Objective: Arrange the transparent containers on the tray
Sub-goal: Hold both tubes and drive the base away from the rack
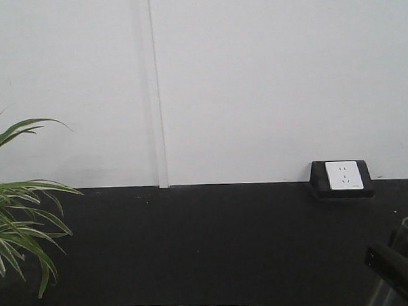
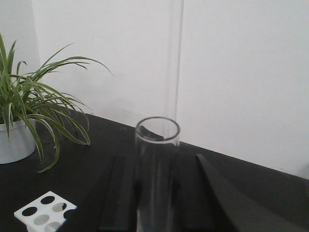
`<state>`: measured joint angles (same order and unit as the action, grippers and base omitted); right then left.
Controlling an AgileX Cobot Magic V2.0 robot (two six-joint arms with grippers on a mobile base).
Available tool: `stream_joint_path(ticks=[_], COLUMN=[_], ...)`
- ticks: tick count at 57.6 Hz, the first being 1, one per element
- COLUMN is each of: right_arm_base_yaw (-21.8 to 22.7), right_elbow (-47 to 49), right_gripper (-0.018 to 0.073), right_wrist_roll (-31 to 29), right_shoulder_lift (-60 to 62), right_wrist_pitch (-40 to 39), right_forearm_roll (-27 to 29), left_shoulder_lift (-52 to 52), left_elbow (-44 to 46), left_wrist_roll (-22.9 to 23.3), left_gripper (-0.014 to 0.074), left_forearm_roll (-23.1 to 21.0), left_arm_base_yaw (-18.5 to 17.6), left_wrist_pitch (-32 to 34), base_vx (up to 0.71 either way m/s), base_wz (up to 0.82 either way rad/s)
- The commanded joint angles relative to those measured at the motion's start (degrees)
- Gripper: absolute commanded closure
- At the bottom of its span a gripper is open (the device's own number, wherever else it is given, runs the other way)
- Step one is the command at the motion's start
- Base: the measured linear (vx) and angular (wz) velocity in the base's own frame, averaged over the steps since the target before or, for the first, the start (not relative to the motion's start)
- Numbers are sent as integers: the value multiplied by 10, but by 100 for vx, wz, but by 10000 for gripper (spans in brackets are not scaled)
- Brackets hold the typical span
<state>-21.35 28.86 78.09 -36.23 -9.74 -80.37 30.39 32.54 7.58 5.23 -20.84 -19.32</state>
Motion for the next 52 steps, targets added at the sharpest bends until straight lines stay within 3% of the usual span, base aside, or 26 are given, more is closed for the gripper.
stream_joint_path(ticks=[1,52], right_arm_base_yaw=[1,1], right_elbow=[17,17], right_gripper=[572,572], right_wrist_roll=[-1,-1], right_shoulder_lift=[-1,-1], right_wrist_pitch=[-9,-9], right_forearm_roll=[2,2], left_shoulder_lift=[2,2], left_elbow=[14,14], left_wrist_roll=[-1,-1], left_gripper=[600,600], left_forearm_roll=[-3,-2], left_arm_base_yaw=[-3,-3], left_wrist_pitch=[46,46], base_vx=[0,0], base_wz=[0,0])
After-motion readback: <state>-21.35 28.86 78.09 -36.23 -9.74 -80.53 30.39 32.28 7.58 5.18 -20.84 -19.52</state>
